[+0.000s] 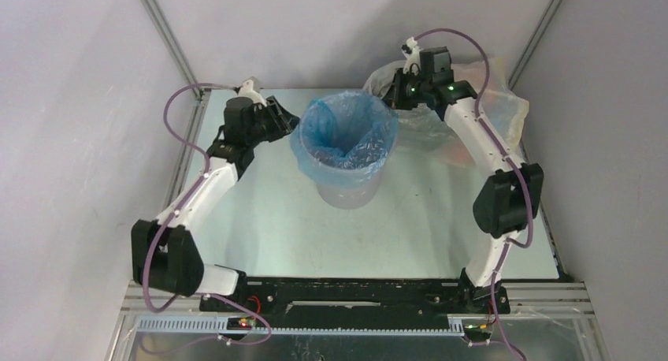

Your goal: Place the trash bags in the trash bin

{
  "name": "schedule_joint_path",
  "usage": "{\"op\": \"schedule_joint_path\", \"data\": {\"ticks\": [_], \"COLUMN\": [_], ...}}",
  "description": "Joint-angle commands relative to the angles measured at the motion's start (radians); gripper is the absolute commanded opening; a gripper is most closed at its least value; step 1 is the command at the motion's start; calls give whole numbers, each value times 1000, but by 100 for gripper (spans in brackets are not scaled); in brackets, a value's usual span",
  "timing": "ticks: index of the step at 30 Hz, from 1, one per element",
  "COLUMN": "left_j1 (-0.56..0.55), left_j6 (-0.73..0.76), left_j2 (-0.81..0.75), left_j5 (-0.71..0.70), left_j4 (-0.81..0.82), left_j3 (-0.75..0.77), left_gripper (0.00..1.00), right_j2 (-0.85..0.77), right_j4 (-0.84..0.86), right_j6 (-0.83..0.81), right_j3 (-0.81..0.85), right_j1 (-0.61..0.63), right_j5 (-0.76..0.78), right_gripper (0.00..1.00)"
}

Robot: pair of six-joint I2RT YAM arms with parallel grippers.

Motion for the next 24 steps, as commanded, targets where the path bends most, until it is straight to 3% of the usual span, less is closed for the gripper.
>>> {"op": "schedule_joint_path", "data": {"ticks": [1, 7, 10, 20, 24], "left_j1": [11, 11, 11, 11, 16], "left_j6": [-11, -14, -30, -76, -92], "left_j2": [-138, -255, -309, -443, -473], "left_j5": [-88, -72, -1, 37, 36], "left_j4": [19, -10, -10, 23, 46], "left_j3": [-58, -127, -170, -307, -350], "left_gripper": [56, 69, 71, 69, 69], "right_j2": [-125, -176, -222, -390, -462], "right_j4": [43, 35, 36, 4, 4], "right_j6": [24, 20, 22, -5, -8], "right_j3": [-52, -112, -156, -203, -253], "right_j1": [-4, 16, 5, -35, -31], "right_j5": [55, 99, 148, 163, 122], "right_gripper": [1, 15, 32, 64, 67]}}
